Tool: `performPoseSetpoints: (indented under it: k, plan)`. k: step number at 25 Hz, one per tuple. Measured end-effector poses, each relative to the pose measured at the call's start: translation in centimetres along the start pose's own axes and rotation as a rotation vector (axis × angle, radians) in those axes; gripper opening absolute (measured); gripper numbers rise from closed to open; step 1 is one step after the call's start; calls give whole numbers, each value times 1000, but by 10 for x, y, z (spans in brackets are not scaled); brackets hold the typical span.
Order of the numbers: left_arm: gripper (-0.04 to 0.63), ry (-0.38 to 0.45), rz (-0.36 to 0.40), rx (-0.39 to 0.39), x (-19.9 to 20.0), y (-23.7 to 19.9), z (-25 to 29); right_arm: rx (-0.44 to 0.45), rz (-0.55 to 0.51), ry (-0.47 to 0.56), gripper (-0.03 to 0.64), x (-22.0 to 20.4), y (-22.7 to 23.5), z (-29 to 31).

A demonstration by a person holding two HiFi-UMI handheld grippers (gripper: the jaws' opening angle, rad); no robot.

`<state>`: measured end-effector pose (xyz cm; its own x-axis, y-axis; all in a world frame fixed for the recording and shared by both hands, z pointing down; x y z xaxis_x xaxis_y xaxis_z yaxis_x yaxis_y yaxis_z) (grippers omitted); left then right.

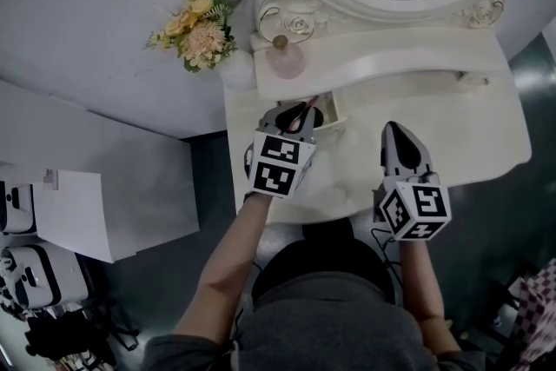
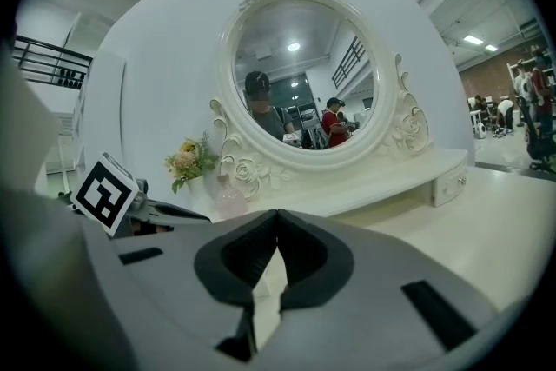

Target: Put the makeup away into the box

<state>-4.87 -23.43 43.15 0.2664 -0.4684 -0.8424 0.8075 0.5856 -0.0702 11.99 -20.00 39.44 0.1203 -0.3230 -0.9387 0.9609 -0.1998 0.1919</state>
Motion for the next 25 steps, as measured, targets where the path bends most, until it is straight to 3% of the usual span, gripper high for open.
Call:
performPoseSetpoints:
  k: [25]
  plan:
    - [8, 175, -173, 170, -18, -36, -85, 84, -64, 21, 5, 13, -40, -6]
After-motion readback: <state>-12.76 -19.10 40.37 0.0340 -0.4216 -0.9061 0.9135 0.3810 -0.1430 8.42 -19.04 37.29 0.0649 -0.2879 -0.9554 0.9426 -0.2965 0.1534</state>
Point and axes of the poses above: the fingertips, and each gripper's own axes: z forward along the fingers, y to its right, x out of its top, the point moved 2 cm from there along -z, backward along the fingers, and after that the axes turned 10 degrees about -x, right-handed, at the moved point
